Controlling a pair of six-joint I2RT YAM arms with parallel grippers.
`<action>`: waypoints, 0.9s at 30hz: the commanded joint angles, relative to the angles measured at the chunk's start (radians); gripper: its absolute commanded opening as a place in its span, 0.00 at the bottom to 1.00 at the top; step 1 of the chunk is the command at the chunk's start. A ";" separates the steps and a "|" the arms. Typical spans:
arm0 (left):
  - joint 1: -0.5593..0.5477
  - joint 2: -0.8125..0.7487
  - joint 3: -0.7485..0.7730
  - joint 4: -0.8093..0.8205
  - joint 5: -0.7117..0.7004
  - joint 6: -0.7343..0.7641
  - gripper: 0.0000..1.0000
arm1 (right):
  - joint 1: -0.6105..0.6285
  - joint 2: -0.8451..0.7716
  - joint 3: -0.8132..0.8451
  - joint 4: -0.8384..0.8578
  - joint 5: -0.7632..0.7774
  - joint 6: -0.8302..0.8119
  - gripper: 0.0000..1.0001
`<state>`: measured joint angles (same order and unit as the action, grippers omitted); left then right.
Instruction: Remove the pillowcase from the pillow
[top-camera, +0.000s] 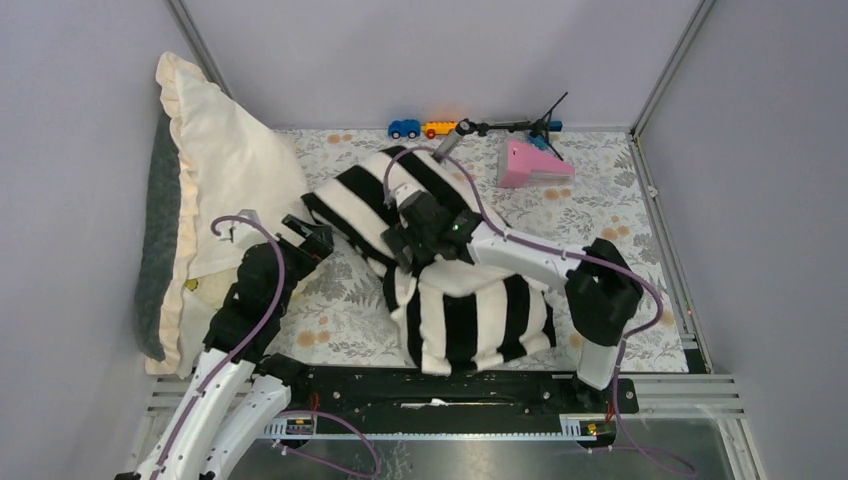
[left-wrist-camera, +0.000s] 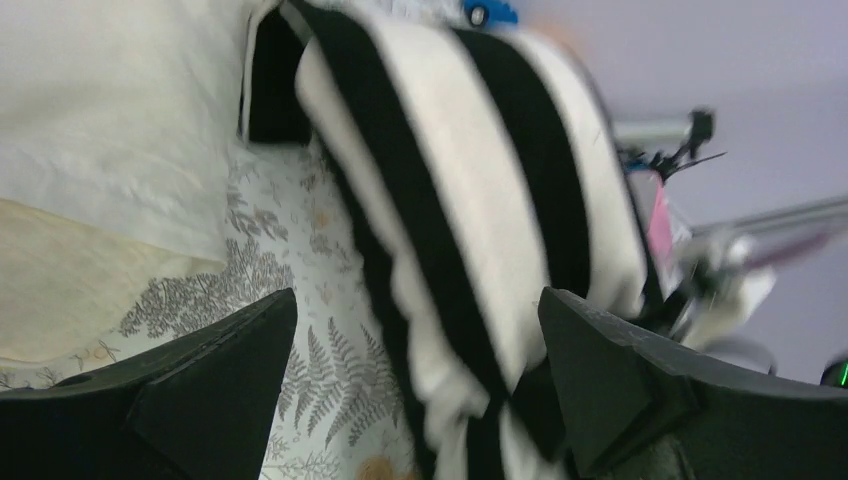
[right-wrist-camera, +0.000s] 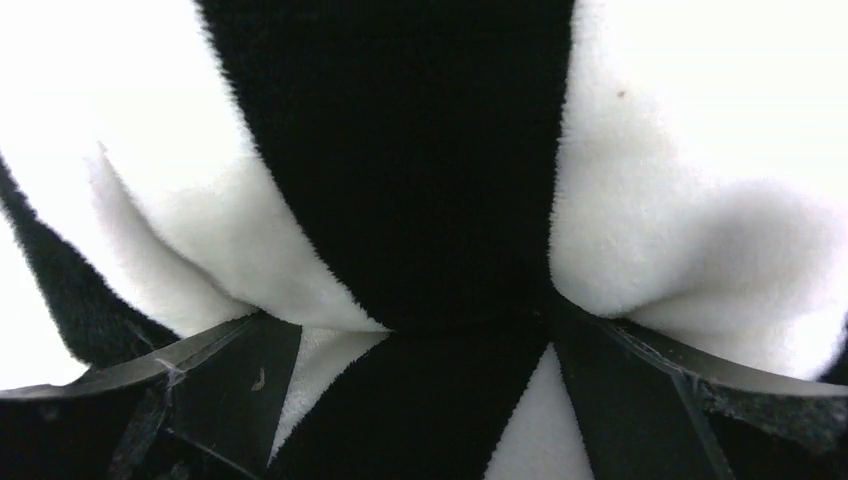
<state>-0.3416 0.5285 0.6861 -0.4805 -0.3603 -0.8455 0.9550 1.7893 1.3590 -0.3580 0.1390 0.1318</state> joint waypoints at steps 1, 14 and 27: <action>-0.002 0.054 -0.033 0.119 0.134 0.005 0.99 | -0.263 0.223 0.107 -0.104 0.491 -0.228 1.00; -0.002 0.111 -0.097 0.195 0.220 0.008 0.99 | -0.345 0.014 0.152 0.064 0.288 -0.413 1.00; -0.091 0.463 -0.089 0.527 0.530 0.029 0.99 | -0.340 -0.560 -0.215 0.085 0.029 0.116 1.00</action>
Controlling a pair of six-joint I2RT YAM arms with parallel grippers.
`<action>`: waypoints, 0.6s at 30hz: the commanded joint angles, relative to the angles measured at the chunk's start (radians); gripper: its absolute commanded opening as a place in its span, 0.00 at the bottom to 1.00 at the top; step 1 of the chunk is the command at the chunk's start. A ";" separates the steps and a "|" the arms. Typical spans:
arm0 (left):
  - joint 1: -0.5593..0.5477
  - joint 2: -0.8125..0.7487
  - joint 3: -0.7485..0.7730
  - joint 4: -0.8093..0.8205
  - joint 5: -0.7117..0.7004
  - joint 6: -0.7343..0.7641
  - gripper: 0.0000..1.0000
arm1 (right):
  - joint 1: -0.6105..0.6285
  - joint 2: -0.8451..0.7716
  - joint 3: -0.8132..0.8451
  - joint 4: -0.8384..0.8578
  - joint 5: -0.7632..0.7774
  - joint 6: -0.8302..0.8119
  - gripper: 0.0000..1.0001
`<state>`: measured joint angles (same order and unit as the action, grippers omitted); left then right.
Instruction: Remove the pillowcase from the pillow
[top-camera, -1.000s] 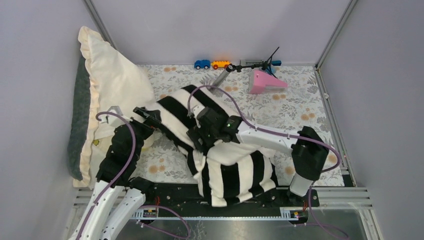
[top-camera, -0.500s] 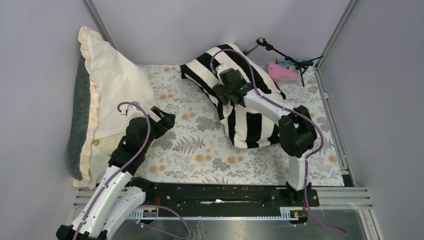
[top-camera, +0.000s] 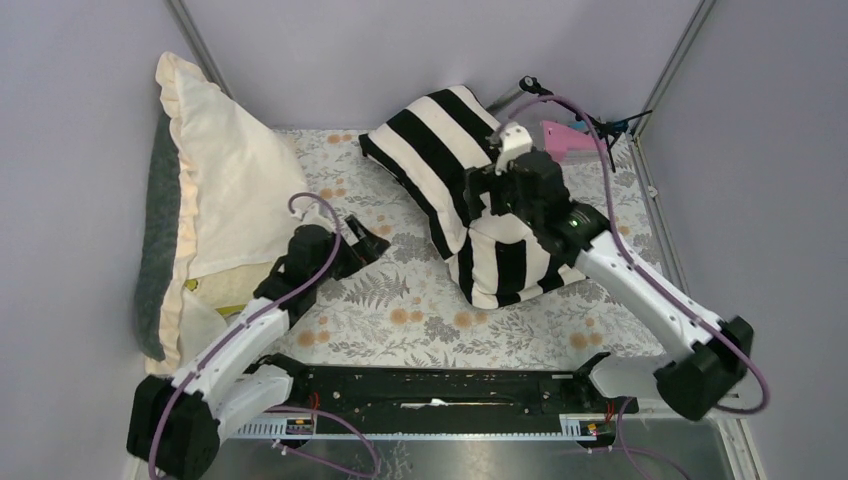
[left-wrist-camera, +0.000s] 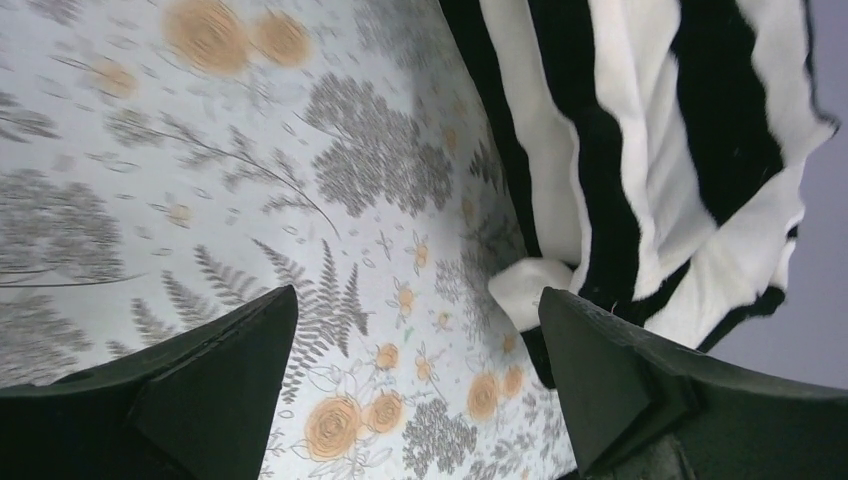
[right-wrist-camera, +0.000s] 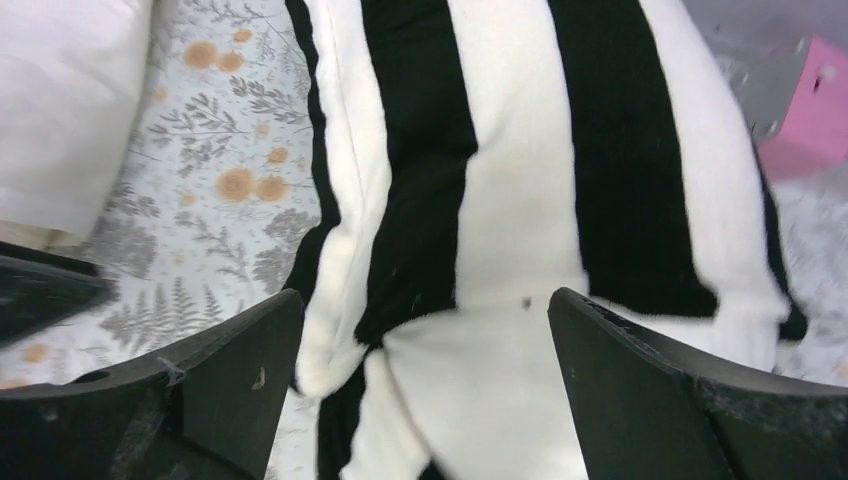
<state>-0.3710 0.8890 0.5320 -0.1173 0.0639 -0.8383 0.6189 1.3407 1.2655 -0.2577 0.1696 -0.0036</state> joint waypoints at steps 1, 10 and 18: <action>-0.088 0.144 0.085 0.176 0.105 0.029 0.99 | -0.004 -0.137 -0.161 -0.028 0.034 0.292 1.00; -0.178 0.506 0.252 0.446 0.247 -0.004 0.85 | -0.007 -0.370 -0.443 -0.074 0.271 0.428 1.00; -0.202 0.745 0.383 0.576 0.315 -0.050 0.69 | -0.038 -0.387 -0.527 -0.117 0.330 0.633 1.00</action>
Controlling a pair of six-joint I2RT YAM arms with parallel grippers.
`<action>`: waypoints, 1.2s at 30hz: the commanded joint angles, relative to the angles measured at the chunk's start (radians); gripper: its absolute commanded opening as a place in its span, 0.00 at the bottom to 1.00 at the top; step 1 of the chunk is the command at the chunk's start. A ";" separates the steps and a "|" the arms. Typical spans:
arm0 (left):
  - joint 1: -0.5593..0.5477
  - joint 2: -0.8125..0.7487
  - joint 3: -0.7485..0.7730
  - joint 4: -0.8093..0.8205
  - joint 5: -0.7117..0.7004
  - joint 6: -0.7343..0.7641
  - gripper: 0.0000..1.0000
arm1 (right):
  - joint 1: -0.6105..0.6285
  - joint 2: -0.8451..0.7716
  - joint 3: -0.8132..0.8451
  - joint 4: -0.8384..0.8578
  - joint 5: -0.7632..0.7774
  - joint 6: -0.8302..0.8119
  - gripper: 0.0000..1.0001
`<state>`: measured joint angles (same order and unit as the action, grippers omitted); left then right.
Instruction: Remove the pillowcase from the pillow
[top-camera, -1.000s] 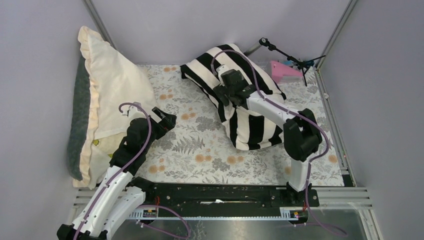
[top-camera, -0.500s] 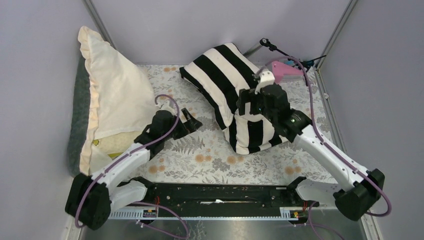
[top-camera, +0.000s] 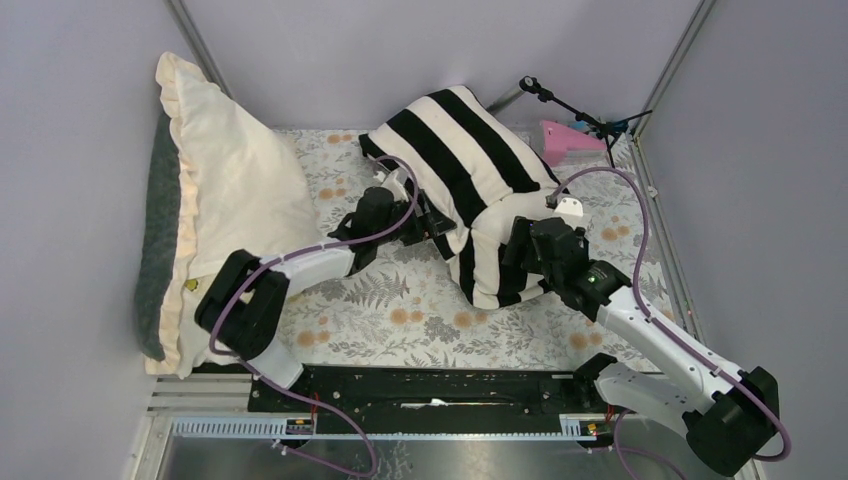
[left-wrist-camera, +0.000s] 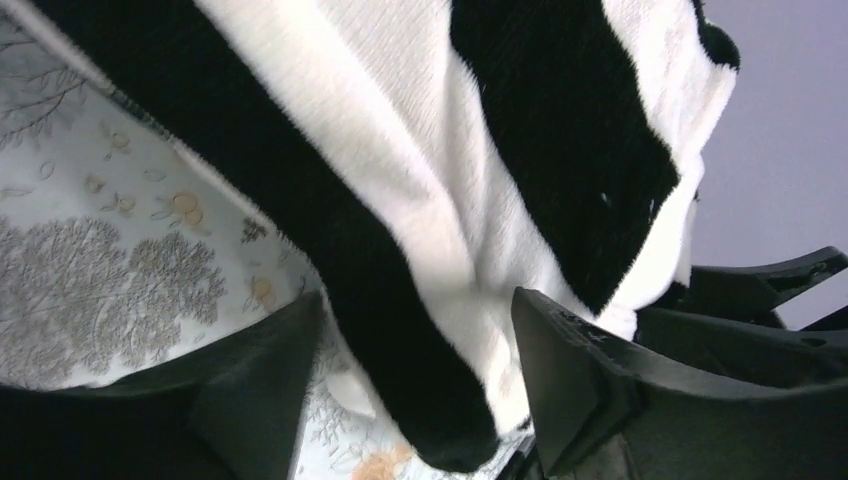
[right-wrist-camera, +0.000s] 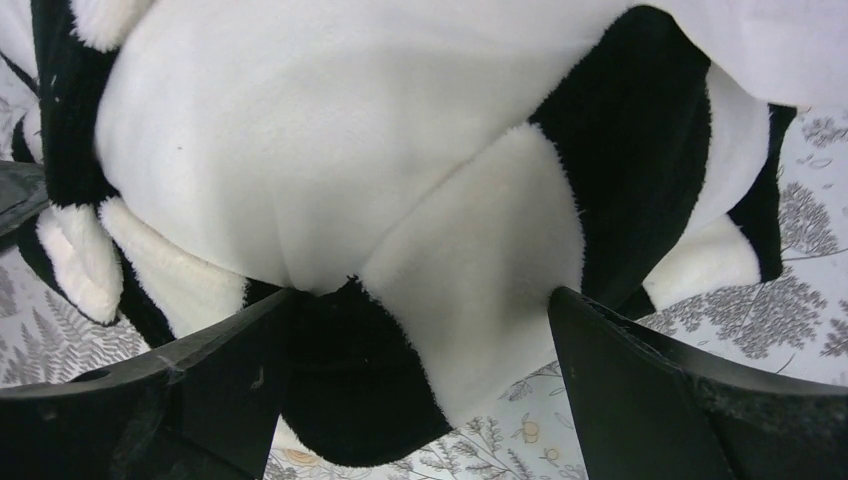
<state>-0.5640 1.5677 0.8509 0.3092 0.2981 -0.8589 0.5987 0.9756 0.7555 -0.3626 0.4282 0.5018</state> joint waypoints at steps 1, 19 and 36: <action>-0.013 0.087 0.065 0.182 0.112 -0.029 0.45 | -0.020 -0.024 -0.024 0.002 0.058 0.131 1.00; -0.521 -0.284 -0.249 0.016 -0.363 0.098 0.11 | -0.043 0.189 0.117 0.137 -0.176 -0.060 1.00; -0.551 -0.095 0.487 -0.691 -0.853 0.414 0.97 | -0.044 -0.021 0.038 0.014 0.034 -0.090 1.00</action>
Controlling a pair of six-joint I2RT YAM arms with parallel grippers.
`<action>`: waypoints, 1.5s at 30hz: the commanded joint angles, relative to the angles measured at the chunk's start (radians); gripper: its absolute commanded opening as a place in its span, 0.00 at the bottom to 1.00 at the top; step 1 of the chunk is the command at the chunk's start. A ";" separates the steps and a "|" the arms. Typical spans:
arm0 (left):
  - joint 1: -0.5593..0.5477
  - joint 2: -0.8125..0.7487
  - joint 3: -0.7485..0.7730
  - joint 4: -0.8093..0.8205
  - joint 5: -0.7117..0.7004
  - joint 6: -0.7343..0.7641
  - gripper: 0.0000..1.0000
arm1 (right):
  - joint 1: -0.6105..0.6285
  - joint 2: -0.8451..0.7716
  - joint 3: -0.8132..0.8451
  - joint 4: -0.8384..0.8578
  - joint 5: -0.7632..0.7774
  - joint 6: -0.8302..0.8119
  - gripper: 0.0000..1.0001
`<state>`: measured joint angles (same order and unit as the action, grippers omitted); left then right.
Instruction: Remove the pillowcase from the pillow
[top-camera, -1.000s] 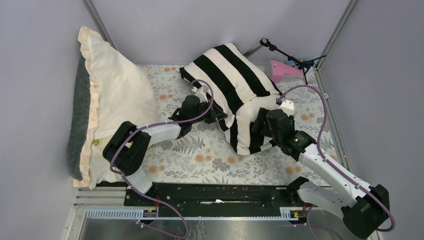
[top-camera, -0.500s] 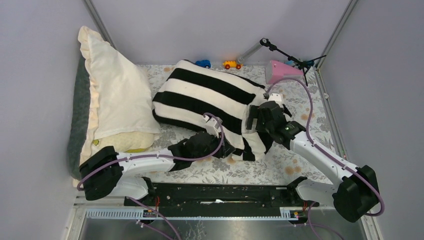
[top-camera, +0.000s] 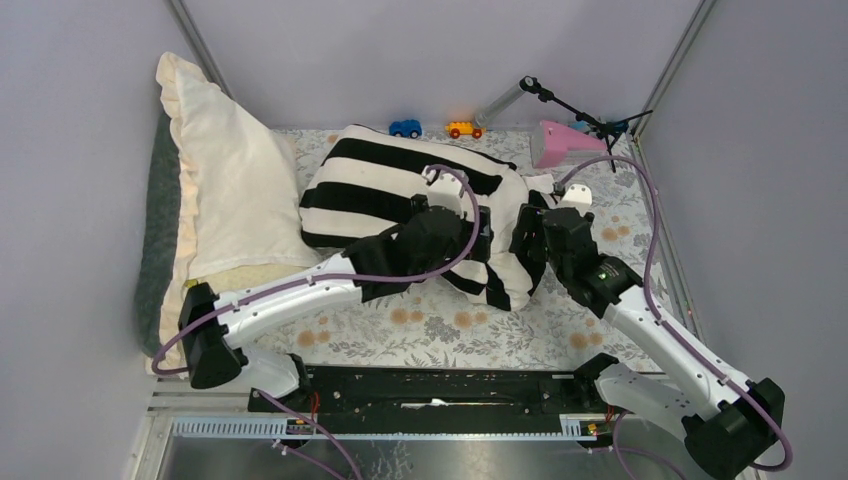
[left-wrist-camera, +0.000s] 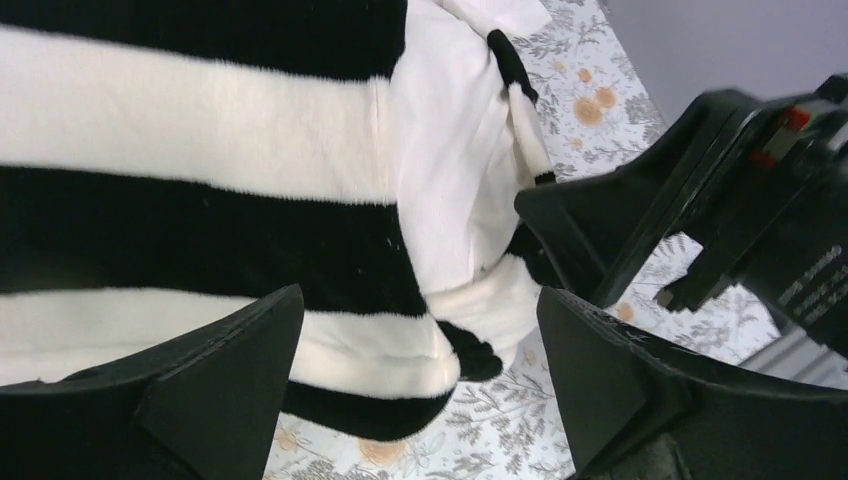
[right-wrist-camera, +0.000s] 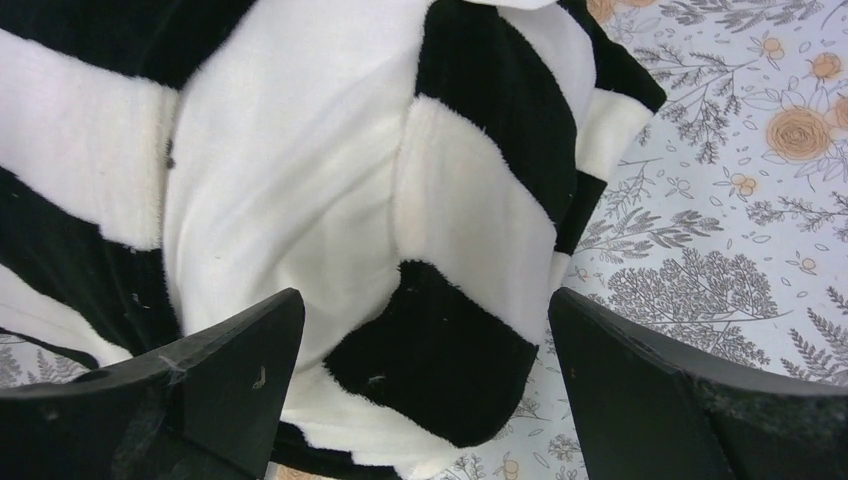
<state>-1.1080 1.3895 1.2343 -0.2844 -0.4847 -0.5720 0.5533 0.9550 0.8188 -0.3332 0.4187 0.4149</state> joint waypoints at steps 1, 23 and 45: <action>-0.006 0.113 0.135 -0.097 -0.062 0.145 0.98 | 0.002 0.004 -0.035 -0.007 0.037 0.003 1.00; 0.226 0.534 0.383 -0.143 0.211 0.054 0.55 | 0.002 -0.136 -0.238 0.077 0.119 0.234 0.11; 0.492 0.088 0.029 -0.033 0.510 -0.010 0.20 | -0.026 -0.132 -0.449 0.179 -0.155 0.431 0.04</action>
<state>-0.6544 1.5620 1.2335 -0.3016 0.0975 -0.6476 0.5499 0.8371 0.3874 -0.0666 0.2657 0.9440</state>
